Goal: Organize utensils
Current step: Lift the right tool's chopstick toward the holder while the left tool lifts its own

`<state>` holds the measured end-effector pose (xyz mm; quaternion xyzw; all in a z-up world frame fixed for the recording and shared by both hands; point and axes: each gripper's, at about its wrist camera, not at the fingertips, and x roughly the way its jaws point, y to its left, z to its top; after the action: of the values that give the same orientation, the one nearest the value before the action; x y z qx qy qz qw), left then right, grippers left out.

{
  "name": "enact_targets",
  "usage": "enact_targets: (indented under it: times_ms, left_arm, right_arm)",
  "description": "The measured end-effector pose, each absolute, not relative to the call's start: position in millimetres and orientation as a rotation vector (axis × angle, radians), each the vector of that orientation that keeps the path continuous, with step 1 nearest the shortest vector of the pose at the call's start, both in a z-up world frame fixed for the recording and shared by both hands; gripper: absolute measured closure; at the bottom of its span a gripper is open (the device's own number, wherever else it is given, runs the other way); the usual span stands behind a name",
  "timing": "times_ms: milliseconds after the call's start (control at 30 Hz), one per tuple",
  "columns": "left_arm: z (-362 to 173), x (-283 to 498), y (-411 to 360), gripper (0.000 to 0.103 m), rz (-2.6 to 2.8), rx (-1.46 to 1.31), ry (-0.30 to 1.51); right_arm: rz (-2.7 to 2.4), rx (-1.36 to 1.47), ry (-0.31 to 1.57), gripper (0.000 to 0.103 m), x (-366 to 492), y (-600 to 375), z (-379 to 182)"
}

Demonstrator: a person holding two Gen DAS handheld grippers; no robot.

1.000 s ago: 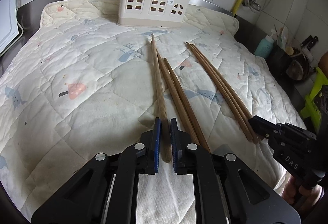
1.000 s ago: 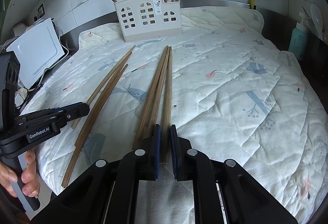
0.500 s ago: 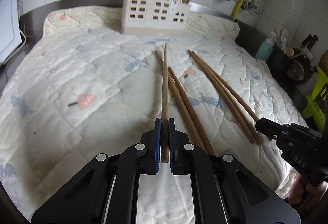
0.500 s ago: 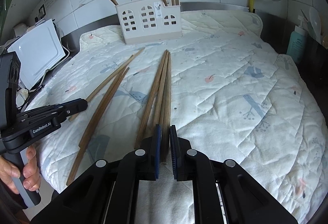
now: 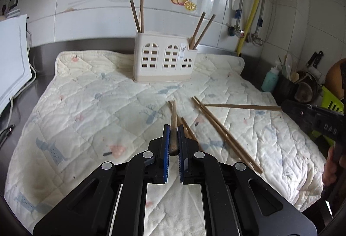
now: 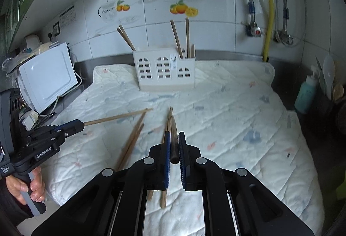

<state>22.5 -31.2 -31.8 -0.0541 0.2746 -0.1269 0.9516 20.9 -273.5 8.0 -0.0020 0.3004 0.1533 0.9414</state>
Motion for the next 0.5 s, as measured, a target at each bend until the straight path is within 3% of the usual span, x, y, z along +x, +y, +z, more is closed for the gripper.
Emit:
enact_targets:
  times_ms: [500]
  left_arm:
    - [27.1, 42.4, -24.1, 0.098, -0.302, -0.062, 0.456]
  right_arm:
    - [0.332, -0.052, 0.535, 0.096, 84.9, -281.4, 97.9]
